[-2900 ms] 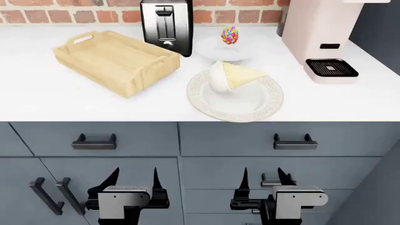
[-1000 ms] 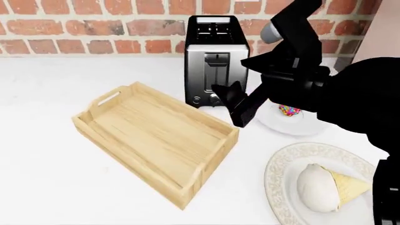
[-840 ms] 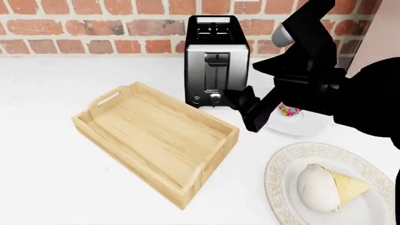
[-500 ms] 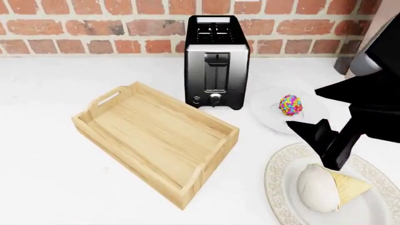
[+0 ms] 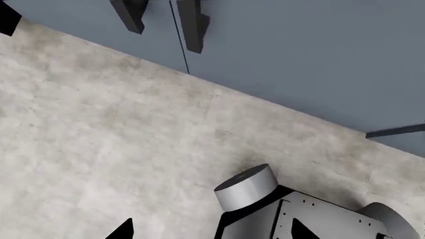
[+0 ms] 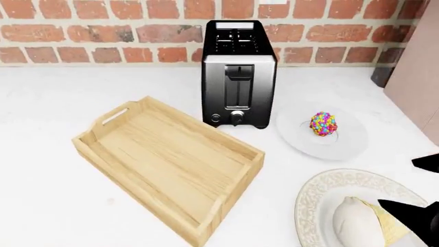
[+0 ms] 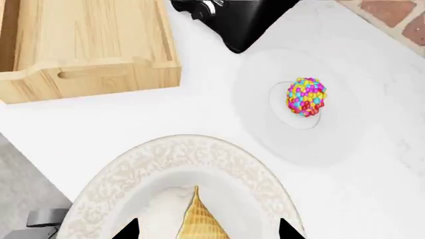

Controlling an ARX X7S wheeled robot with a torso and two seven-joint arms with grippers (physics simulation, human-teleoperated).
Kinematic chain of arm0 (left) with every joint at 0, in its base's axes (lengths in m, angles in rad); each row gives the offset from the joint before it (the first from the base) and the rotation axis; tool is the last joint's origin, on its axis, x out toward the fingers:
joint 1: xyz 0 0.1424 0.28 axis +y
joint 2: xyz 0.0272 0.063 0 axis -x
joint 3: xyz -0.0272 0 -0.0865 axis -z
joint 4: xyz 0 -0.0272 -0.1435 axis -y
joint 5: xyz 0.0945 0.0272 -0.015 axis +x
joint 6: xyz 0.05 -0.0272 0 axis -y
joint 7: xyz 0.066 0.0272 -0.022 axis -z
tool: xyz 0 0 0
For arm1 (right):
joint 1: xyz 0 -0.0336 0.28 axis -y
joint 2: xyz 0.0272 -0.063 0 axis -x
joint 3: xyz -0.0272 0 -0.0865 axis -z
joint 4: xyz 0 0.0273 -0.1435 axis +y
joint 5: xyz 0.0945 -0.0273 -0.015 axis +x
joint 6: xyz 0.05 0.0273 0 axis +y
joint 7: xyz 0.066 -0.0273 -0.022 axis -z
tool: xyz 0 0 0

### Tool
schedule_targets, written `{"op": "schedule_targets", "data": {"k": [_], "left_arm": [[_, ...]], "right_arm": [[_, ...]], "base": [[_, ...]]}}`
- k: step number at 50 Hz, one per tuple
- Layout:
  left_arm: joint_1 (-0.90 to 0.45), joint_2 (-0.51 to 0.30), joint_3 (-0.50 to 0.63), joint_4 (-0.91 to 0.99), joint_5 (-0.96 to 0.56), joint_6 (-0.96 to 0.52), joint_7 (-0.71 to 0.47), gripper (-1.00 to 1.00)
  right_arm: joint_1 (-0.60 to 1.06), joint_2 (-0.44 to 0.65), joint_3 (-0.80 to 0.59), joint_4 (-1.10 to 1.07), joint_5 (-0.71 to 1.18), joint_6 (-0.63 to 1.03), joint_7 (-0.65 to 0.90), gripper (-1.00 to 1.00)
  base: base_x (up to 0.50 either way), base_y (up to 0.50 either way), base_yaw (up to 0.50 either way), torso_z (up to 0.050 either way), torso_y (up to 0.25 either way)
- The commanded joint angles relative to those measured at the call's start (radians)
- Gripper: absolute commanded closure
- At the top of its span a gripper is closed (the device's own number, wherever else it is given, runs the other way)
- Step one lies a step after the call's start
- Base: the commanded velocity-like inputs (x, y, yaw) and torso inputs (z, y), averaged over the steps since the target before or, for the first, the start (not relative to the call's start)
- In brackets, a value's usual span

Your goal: Move the dessert items from the plate to the tray.

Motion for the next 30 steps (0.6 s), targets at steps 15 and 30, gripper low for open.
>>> {"op": "schedule_targets", "data": {"k": [15, 30], "left_arm": [[0.0, -0.005, 0.037, -0.001, -0.005, -0.02, -0.001, -1.0], [-0.002, -0.004, 0.023, -0.001, -0.009, -0.027, 0.013, -1.0]], "right_arm": [[0.141, 0.142, -0.311, -0.17, -0.106, 0.008, -0.201, -1.0], [0.3, 0.084, -0.39, -0.146, -0.142, 0.007, -0.242, -1.0]], "base": [[0.0, 0.0, 0.0, 0.0, 0.0], [0.0, 0.0, 0.0, 0.0, 0.0]]}}
